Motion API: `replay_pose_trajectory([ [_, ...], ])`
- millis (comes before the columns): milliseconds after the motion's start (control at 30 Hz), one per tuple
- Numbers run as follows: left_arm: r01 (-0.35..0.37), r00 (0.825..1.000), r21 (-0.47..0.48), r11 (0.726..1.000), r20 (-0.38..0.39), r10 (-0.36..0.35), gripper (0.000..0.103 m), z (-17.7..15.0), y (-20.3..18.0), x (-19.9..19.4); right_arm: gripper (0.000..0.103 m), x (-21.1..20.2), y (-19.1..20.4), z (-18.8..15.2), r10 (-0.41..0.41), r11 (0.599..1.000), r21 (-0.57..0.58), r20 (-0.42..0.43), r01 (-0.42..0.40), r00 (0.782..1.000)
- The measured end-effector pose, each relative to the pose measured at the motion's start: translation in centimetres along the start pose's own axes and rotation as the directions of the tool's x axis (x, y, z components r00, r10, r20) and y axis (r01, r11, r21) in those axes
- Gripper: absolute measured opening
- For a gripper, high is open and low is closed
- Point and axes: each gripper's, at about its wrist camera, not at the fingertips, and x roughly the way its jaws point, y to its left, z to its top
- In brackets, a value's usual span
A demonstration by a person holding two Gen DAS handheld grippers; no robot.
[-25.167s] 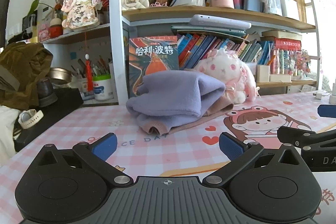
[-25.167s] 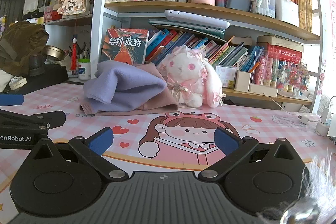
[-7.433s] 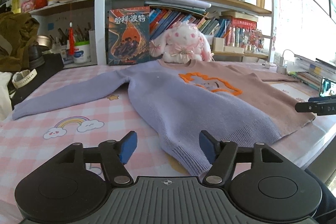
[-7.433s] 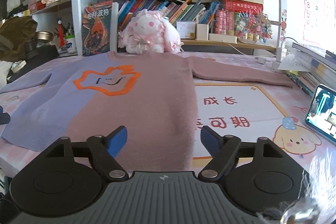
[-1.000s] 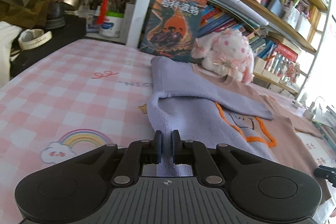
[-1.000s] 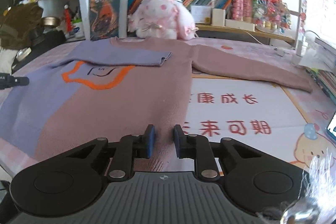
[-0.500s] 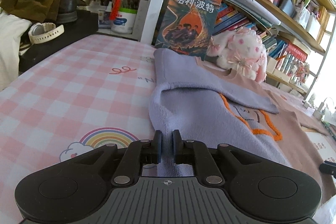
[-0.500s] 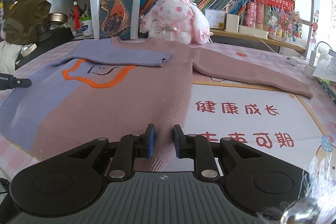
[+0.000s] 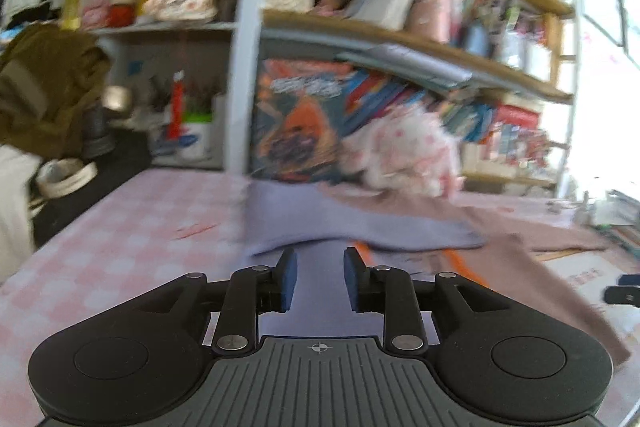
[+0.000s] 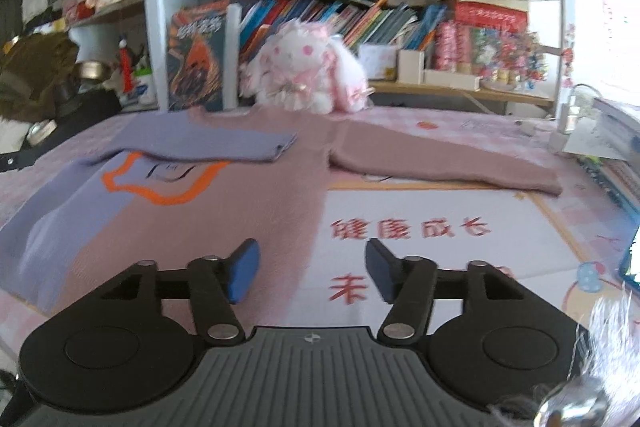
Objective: Fold clothes
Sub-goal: 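Grasp the pink sleeve cuff with the right tool and lift it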
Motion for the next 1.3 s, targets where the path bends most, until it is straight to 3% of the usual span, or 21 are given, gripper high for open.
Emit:
replay_pose_trajectory([
  [133,0.084,0.996,0.05,0.995,0.02,-0.085,0.041,-0.3,-3.1,0.4,0.066,-0.2,-1.5,0.2,-0.038,0.999,0.012,0.008,0.038,0.999],
  [367,0.173,0.984,0.096,0.98,0.021,-0.176,0.044,-1.3,-6.3,1.9,0.073,0.5,-4.7,0.7,-0.091,0.996,0.025,-0.004,0.091,0.996],
  [500,0.198,0.979,0.095,0.976,0.022,-0.201,0.045,-1.7,-6.7,2.4,0.086,1.3,-6.5,1.7,-0.131,0.991,0.01,-0.012,0.131,0.991],
  [633,0.213,0.977,0.085,0.973,0.009,-0.214,0.047,-2.0,-6.7,2.8,0.09,2.7,-8.6,2.7,-0.153,0.988,0.012,-0.029,0.153,0.988],
  [767,0.228,0.974,0.068,0.971,-0.006,-0.228,0.059,-2.1,-6.7,3.1,0.092,5.0,-11.4,3.5,-0.191,0.978,0.07,-0.064,0.195,0.98],
  [867,0.236,0.972,0.065,0.969,-0.026,-0.235,0.062,-2.0,-6.7,3.4,0.092,7.1,-13.6,4.0,-0.216,0.97,0.087,-0.12,0.227,0.969],
  [1000,0.213,0.977,0.072,0.974,-0.019,-0.212,0.066,-2.1,-6.9,3.2,0.092,8.7,-17.3,4.8,-0.215,0.945,0.209,-0.177,0.251,0.96],
  [1100,0.206,0.979,0.084,0.975,-0.01,-0.206,0.07,-2.1,-7.1,3.1,0.092,9.6,-20.0,5.2,-0.186,0.905,0.343,-0.213,0.251,0.959],
  [1300,0.215,0.976,0.116,0.97,-0.008,-0.216,0.071,-2.1,-7.6,3.0,0.084,11.7,-22.8,6.6,-0.154,0.857,0.455,-0.218,0.24,0.964],
])
